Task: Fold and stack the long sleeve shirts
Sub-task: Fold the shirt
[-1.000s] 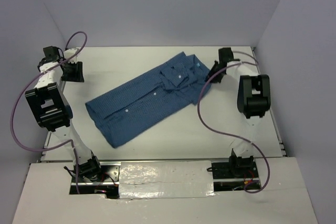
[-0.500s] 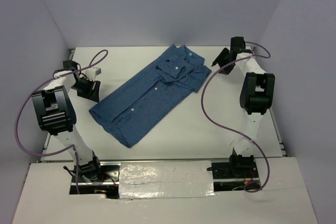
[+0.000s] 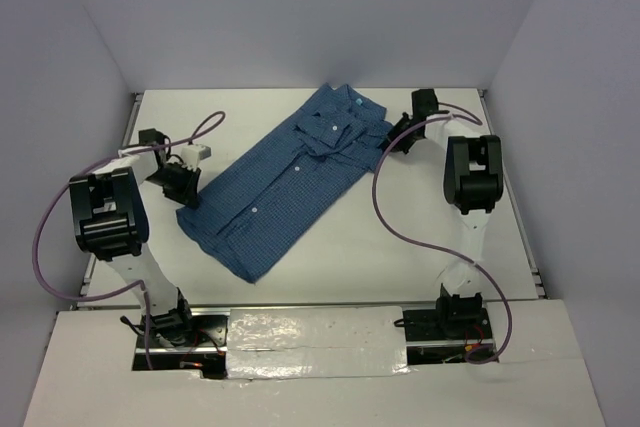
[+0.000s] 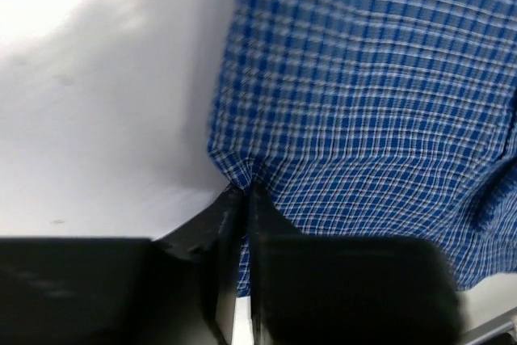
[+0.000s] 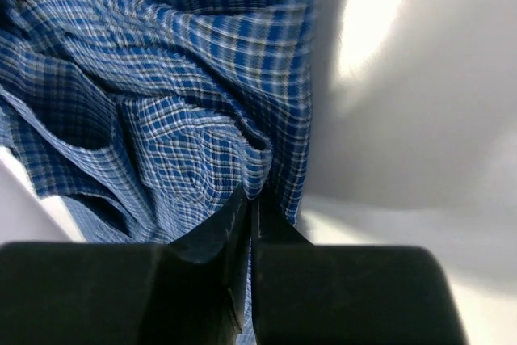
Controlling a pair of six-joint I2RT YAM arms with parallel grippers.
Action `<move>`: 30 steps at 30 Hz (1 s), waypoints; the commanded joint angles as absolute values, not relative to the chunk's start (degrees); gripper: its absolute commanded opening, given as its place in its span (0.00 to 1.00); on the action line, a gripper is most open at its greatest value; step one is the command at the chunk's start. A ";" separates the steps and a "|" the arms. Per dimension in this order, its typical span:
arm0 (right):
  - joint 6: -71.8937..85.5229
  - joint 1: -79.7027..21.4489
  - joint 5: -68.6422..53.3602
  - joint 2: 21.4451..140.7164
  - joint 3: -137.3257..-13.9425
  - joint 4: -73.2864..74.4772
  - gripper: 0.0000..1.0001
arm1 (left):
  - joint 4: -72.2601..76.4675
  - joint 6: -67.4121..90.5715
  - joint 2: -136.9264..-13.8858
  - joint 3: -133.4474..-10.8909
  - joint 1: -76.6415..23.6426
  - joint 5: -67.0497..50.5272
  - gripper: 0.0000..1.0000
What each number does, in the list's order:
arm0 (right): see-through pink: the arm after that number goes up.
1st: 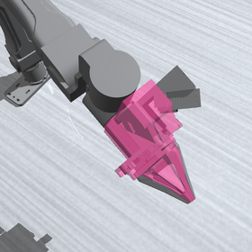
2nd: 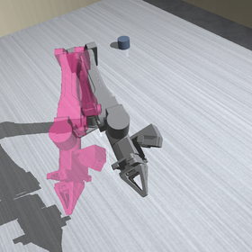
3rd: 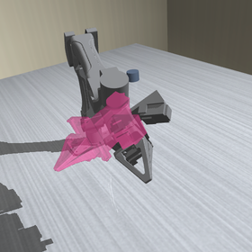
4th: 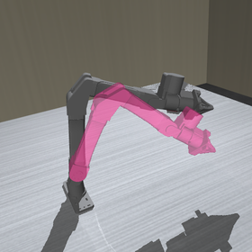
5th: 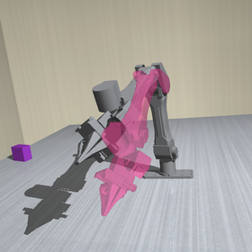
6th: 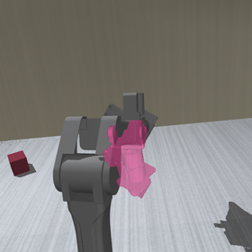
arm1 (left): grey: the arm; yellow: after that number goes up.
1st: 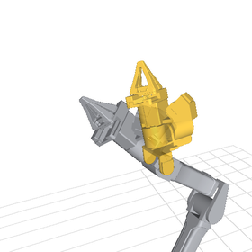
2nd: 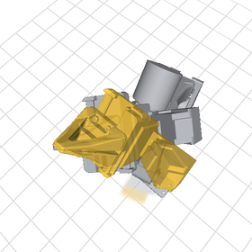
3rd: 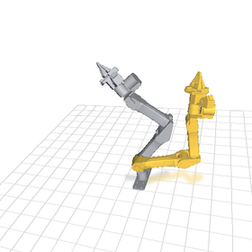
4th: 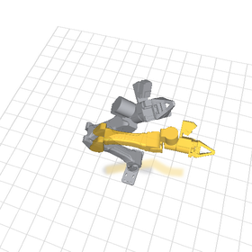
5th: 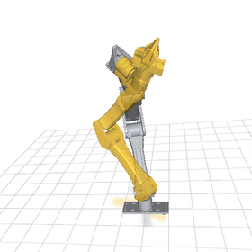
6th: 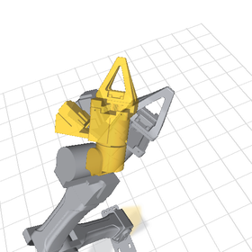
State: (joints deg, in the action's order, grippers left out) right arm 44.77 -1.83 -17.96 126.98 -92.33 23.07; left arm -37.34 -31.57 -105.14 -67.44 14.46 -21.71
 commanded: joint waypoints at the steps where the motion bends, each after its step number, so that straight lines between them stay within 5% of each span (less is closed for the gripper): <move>1: 45.00 -1.41 -18.20 132.69 -103.04 24.06 0.00 | -38.76 -36.63 -103.63 -62.86 11.35 -24.08 0.12; 6: 43.94 -1.41 -21.68 143.76 -122.47 27.69 0.00 | -37.88 -42.79 -99.76 -55.47 2.06 -23.64 0.00; 9: 45.35 -1.41 -24.78 148.52 -130.22 26.72 0.25 | -40.15 -46.92 -98.44 -52.03 -6.64 -26.01 0.00; 10: 45.79 -1.32 -24.70 149.06 -131.04 26.20 0.43 | -40.43 -47.63 -98.00 -51.25 -8.51 -26.54 0.00; 12: 45.53 -1.14 -23.48 148.72 -131.13 25.23 0.53 | -41.48 -48.34 -97.47 -50.89 -12.98 -28.38 0.02; 13: 45.01 -0.97 -22.77 148.19 -130.96 25.22 0.67 | -41.83 -48.77 -96.77 -50.80 -13.79 -29.17 0.03; 16: 42.38 1.56 -20.58 144.51 -128.95 27.67 0.75 | -45.68 -50.26 -94.84 -51.24 -14.50 -32.34 0.12; 23: 32.88 4.13 -12.24 126.59 -113.75 33.30 0.80 | -52.03 -55.28 -83.77 -49.22 -14.50 -31.91 0.33; 30: 33.83 -2.89 -11.95 90.82 -66.93 24.36 0.88 | -50.98 -56.23 -71.56 -57.11 -11.96 -28.39 0.39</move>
